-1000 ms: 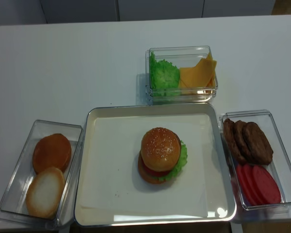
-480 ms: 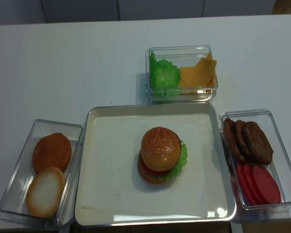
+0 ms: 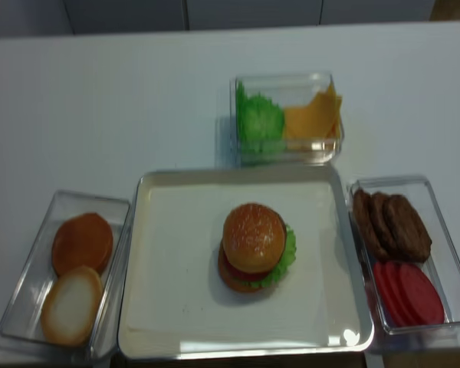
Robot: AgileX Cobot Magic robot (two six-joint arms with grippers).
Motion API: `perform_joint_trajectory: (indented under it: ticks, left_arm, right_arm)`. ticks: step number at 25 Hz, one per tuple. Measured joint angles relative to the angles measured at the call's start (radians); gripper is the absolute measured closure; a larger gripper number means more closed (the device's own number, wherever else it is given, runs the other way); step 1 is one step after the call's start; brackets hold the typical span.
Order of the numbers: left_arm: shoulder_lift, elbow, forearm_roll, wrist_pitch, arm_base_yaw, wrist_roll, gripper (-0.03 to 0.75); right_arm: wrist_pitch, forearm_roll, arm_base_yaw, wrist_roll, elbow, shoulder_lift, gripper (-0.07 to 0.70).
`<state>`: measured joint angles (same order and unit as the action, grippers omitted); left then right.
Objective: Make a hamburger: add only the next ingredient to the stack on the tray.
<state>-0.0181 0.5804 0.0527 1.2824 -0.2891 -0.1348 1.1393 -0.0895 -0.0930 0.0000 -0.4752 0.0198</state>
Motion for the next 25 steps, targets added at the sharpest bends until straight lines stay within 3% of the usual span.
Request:
perform_joint_trajectory:
  ticks: [4, 10, 22, 25]
  left_arm:
    - [0.0, -0.047, 0.001, 0.0, 0.0, 0.0, 0.283]
    - [0.0, -0.077, 0.001, -0.082, 0.0, 0.0, 0.286]
    - [0.0, -0.09, 0.001, -0.09, 0.0, 0.002, 0.287]
    - [0.0, -0.09, 0.001, -0.091, 0.028, 0.002, 0.287]
  right_arm:
    - [0.0, 0.002, 0.0, 0.0, 0.0, 0.0, 0.182]
    - [0.0, 0.004, 0.0, 0.0, 0.0, 0.0, 0.182]
    - [0.0, 0.004, 0.0, 0.0, 0.0, 0.0, 0.182]
    - [0.0, 0.004, 0.0, 0.0, 0.0, 0.0, 0.182]
